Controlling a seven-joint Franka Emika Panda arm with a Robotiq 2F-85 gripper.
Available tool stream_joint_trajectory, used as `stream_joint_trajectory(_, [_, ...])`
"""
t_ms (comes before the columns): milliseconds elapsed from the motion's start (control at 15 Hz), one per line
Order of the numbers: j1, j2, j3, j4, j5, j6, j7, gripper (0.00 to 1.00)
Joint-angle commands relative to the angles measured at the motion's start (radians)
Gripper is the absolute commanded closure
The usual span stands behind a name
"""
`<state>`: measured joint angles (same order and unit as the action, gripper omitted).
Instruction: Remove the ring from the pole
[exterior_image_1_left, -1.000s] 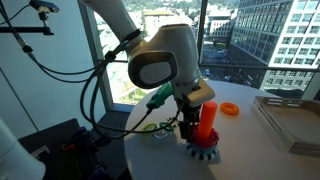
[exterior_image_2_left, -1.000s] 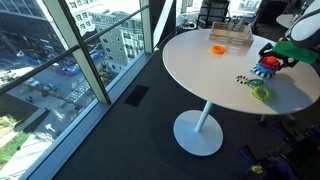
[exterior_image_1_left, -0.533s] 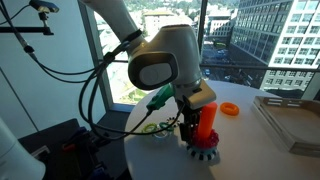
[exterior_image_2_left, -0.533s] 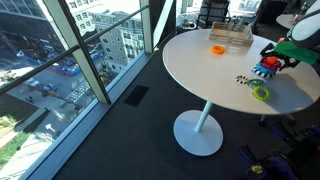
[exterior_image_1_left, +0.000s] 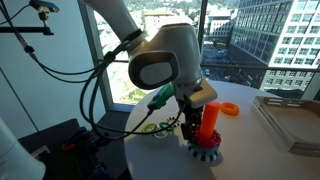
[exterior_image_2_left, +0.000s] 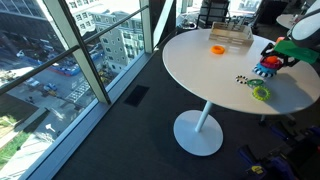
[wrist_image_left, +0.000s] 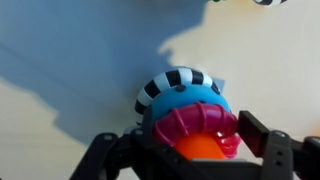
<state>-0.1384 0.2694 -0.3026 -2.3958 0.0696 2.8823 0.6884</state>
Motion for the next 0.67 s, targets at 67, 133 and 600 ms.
stream_joint_trajectory(67, [0.020,-0.013,-0.023,-0.008,0.017,0.006,0.002,0.41])
stream_joint_trajectory(133, [0.021,-0.021,-0.025,-0.012,0.017,0.004,0.001,0.41])
stream_joint_trajectory(600, [0.014,-0.095,-0.027,-0.040,0.016,-0.003,-0.012,0.41])
